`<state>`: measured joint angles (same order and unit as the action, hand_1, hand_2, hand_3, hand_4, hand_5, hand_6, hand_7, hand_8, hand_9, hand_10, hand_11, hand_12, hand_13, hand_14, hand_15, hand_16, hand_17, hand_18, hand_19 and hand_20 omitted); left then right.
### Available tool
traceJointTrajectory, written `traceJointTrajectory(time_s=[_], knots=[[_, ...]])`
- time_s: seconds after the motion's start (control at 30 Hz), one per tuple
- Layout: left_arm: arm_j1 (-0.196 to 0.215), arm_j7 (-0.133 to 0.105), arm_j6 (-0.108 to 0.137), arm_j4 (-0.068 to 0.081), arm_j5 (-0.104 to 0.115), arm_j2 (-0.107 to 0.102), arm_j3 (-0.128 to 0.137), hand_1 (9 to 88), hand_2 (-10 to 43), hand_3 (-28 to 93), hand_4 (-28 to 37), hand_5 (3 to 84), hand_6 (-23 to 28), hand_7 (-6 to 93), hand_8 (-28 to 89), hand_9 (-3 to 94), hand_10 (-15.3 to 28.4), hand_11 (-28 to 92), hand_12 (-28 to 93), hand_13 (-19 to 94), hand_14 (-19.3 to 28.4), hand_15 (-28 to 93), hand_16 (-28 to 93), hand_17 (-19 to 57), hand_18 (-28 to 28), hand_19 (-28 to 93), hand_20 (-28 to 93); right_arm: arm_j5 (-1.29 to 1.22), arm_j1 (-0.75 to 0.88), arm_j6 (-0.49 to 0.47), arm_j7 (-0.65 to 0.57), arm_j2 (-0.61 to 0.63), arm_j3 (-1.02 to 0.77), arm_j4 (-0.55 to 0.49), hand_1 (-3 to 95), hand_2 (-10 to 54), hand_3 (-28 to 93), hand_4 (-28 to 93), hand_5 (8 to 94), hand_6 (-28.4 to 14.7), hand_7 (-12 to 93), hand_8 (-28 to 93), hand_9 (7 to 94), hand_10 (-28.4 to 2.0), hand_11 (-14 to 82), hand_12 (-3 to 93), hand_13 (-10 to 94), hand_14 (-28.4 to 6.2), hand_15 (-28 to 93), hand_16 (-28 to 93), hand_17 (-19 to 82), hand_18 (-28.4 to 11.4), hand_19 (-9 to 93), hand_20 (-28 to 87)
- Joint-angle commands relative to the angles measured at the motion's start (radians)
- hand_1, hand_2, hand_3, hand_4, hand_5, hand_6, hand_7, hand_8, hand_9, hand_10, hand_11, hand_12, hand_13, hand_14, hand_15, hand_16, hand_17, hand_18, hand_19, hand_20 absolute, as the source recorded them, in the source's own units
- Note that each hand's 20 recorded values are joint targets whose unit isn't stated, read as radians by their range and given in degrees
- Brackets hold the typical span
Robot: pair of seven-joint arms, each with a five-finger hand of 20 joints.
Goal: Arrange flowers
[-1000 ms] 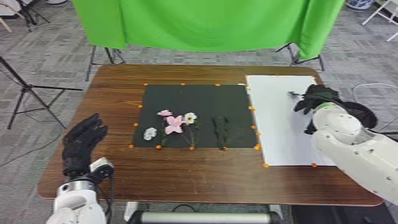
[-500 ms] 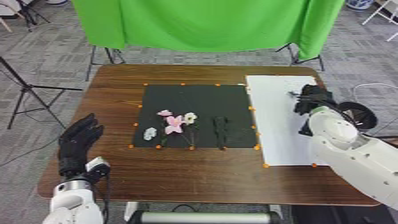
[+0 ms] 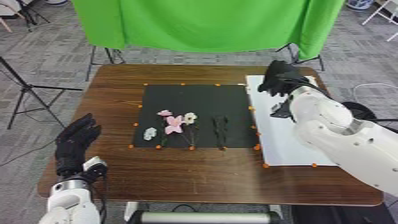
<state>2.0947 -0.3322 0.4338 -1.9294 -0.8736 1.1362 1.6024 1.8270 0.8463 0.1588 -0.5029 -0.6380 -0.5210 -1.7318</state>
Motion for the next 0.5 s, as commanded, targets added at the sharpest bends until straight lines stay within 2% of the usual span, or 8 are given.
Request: traceJointTrajectory(time_s=[0.03, 0.1, 0.23, 0.4, 0.5], knots=[[-0.005, -0.008, 0.028, -0.019, 0.001, -0.017, -0.055, 45.2, 4.8, 70, -14.2, 49.0, 2.1, 20.7, -10, 42.6, 12.4, 25, 10, 40, 16.0, 30, -3, 15.3, 14.0, 25, 29, -0.025, -0.301, -0.192, 0.190, -0.161, 0.290, 0.044, 59.0, -9.5, 64, -22, 79.3, 1.1, 19, 5, 89.7, -8.4, 10.1, 35.8, 90, -2.1, 64, 33, 63, -13.9, 93, 53], [-0.011, -0.003, 0.024, -0.017, 0.000, -0.019, -0.058, 45.3, 4.9, 70, -14.3, 49.0, 2.1, 20.6, -11, 42.6, 12.4, 25, 10, 40, 16.0, 30, -3, 15.1, 13.9, 24, 29, -0.010, -0.360, -0.232, 0.242, -0.191, 0.361, 0.073, 58.9, -9.5, 64, -22, 79.2, 1.3, 19, 5, 89.6, -8.3, 9.6, 36.0, 90, -2.1, 64, 33, 63, -13.7, 93, 53], [-0.009, 0.001, 0.021, -0.017, 0.001, -0.014, -0.060, 45.1, 4.9, 70, -14.4, 49.1, 2.1, 20.7, -11, 42.5, 12.2, 25, 10, 39, 15.9, 30, -3, 14.4, 14.0, 23, 28, 0.007, -0.390, -0.254, 0.246, -0.221, 0.432, 0.093, 58.3, -9.5, 64, -23, 79.1, 1.8, 20, 4, 89.6, -8.2, 9.4, 36.0, 89, -2.0, 65, 33, 63, -13.7, 93, 53], [0.003, 0.006, 0.024, -0.020, 0.005, -0.013, -0.050, 45.0, 5.0, 70, -14.4, 49.1, 1.9, 20.8, -11, 42.5, 12.2, 25, 10, 39, 15.9, 30, -3, 14.3, 14.1, 23, 28, 0.030, -0.362, -0.267, 0.258, -0.228, 0.421, 0.118, 58.1, -9.5, 65, -23, 78.9, 2.0, 21, 3, 89.6, -8.3, 9.4, 35.9, 89, -2.1, 65, 32, 63, -13.6, 93, 53], [0.002, 0.009, 0.019, -0.017, 0.004, -0.014, -0.046, 45.0, 5.1, 70, -14.4, 49.1, 1.9, 20.9, -11, 42.5, 12.1, 25, 10, 39, 15.9, 30, -3, 14.3, 14.2, 23, 28, 0.035, -0.357, -0.272, 0.241, -0.233, 0.416, 0.138, 57.9, -9.5, 65, -24, 78.8, 2.2, 21, 3, 89.4, -8.3, 9.5, 35.7, 89, -2.0, 65, 32, 63, -13.6, 93, 54]])
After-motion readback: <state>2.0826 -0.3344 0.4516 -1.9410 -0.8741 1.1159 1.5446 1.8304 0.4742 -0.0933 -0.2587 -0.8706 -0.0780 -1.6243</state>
